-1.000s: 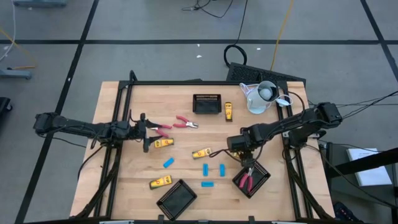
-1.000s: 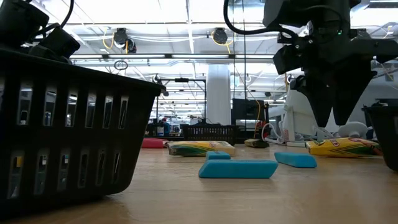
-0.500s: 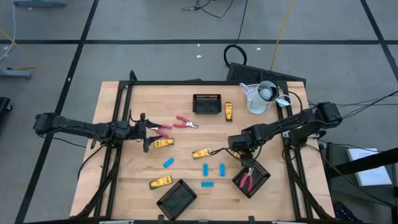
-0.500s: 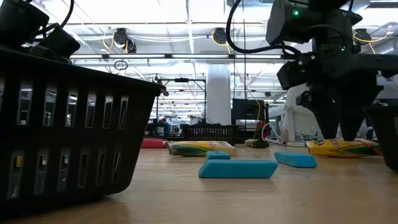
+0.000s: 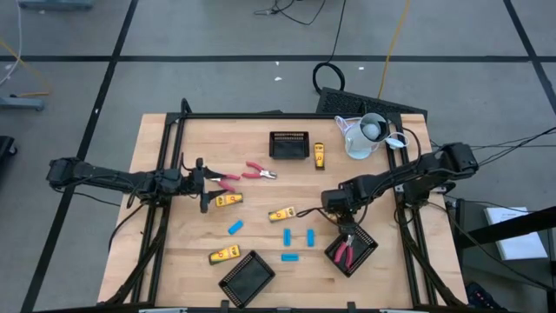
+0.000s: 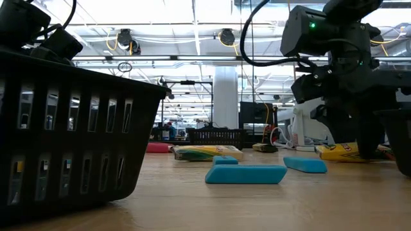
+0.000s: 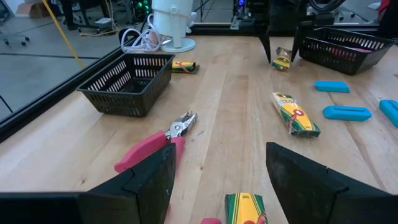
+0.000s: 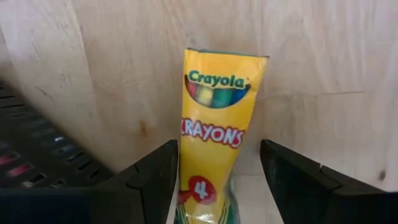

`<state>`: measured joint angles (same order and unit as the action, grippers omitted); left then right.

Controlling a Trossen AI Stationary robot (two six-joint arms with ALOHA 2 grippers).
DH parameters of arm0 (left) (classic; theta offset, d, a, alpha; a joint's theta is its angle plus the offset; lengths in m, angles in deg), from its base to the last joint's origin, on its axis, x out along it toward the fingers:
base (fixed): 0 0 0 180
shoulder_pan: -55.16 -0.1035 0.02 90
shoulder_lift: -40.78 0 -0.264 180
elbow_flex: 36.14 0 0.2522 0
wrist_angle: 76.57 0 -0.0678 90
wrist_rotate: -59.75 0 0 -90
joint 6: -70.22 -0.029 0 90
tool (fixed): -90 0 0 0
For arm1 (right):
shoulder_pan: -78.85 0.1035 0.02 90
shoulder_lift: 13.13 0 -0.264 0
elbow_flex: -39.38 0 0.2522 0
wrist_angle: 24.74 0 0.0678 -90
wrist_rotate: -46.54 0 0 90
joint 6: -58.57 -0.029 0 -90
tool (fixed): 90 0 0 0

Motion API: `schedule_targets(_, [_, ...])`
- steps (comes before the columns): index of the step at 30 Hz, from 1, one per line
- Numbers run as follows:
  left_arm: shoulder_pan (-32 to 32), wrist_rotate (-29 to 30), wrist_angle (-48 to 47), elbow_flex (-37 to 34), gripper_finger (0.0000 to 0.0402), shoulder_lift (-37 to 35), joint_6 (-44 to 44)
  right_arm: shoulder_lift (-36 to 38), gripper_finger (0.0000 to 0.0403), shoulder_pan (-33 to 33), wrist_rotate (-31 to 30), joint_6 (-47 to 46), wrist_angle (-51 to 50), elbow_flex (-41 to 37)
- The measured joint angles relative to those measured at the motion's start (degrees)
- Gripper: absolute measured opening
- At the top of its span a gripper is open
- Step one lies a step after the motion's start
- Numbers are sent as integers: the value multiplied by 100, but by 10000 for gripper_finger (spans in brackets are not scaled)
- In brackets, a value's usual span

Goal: Pick & Place School Supplies
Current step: Put the yellow crayon box into the top black bin

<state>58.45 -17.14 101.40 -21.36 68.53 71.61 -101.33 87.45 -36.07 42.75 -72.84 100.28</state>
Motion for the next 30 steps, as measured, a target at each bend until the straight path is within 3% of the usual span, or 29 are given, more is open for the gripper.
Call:
schedule_targets(7, [0,34,-2,0,250,0,15,7,176,4,-280,144,95,-66])
schedule_targets(14, [0,48,-2,0,250,0,15,1,65,-1,-614,341,239,-70])
schedule_targets(25, [0,50,4,0,250,0,11,-13,64,-106,-775,647,446,-52])
schedule_targets(30, [0,50,11,0,250,0,0,-30,64,-260,-1365,1050,434,255])
